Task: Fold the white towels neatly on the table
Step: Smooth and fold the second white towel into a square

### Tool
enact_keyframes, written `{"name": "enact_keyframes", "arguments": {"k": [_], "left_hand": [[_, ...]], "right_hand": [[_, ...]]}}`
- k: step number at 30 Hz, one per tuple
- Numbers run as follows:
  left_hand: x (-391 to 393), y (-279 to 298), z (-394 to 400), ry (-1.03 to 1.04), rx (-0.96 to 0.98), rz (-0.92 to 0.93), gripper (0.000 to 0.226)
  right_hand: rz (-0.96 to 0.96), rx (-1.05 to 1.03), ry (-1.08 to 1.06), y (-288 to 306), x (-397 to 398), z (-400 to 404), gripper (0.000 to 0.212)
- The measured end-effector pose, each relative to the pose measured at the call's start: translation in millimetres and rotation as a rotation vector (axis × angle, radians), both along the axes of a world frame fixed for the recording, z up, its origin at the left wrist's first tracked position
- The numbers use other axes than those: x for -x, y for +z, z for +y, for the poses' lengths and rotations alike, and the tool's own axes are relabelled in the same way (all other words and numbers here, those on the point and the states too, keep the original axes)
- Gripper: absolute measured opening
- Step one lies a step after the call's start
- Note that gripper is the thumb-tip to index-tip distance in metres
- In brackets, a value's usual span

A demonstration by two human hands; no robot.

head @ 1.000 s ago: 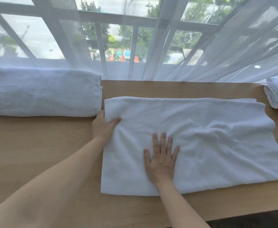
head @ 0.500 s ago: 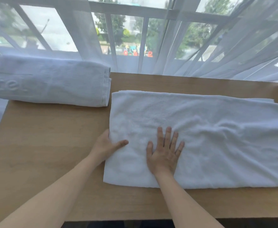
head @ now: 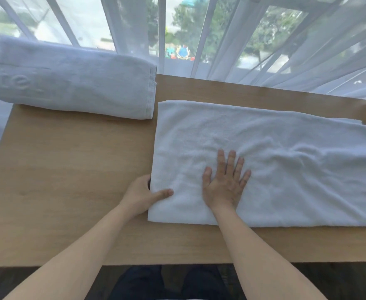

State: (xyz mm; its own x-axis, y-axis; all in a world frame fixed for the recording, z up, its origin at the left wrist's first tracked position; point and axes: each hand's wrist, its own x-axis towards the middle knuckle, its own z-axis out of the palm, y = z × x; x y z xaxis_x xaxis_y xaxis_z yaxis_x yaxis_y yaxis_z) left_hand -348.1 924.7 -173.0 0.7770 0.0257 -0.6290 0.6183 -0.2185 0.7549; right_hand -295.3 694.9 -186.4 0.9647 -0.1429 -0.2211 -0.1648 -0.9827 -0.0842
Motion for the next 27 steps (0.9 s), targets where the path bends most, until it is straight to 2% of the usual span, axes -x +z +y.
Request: {"name": "enact_keyframes", "arguments": {"k": [3, 6, 9, 11, 13, 16, 17, 18, 22, 27], "left_hand": [[11.0, 2.5, 0.7, -0.005, -0.041, -0.031, 0.051], [12.0, 9.2, -1.6, 0.023, -0.069, -0.031, 0.051], [10.2, 16.4, -3.7, 0.138, -0.173, -0.042, 0.050], [6.1, 20.0, -9.6, 0.222, -0.297, -0.131, 0.051], [-1.3, 21.3, -23.7, 0.204, -0.442, -0.255, 0.054], [-13.2, 21.2, -65.2, -0.015, -0.891, -0.543, 0.048], [-19.1, 21.2, -82.8, -0.080, -1.001, -0.636, 0.043], [-25.5, 20.7, -100.6, -0.134, -1.032, -0.688, 0.039], [-45.6, 16.2, -180.8, -0.327, -0.737, -0.689, 0.043], [-63.6, -2.9, -266.4, -0.522, -0.698, -0.692, 0.054]], "right_hand": [[0.027, -0.007, 0.016, 3.0, 3.0, 0.5, 0.066], [0.047, -0.059, 0.038, 7.4, 6.0, -2.9, 0.063], [0.044, -0.129, 0.074, 12.5, 7.8, -12.7, 0.061], [0.020, -0.168, 0.116, 16.4, 8.2, -22.5, 0.059], [0.000, -0.196, 0.167, 20.0, 7.5, -36.6, 0.058], [-0.021, -0.169, 0.235, 20.8, 4.7, -68.0, 0.059], [-0.027, -0.162, 0.234, 20.2, 2.0, -80.0, 0.059], [-0.032, -0.159, 0.221, 19.5, -1.4, -91.9, 0.060], [-0.058, -0.129, 0.179, 18.7, -15.5, -143.4, 0.062], [-0.105, -0.166, 0.204, 22.0, -34.3, -198.6, 0.057]]}}
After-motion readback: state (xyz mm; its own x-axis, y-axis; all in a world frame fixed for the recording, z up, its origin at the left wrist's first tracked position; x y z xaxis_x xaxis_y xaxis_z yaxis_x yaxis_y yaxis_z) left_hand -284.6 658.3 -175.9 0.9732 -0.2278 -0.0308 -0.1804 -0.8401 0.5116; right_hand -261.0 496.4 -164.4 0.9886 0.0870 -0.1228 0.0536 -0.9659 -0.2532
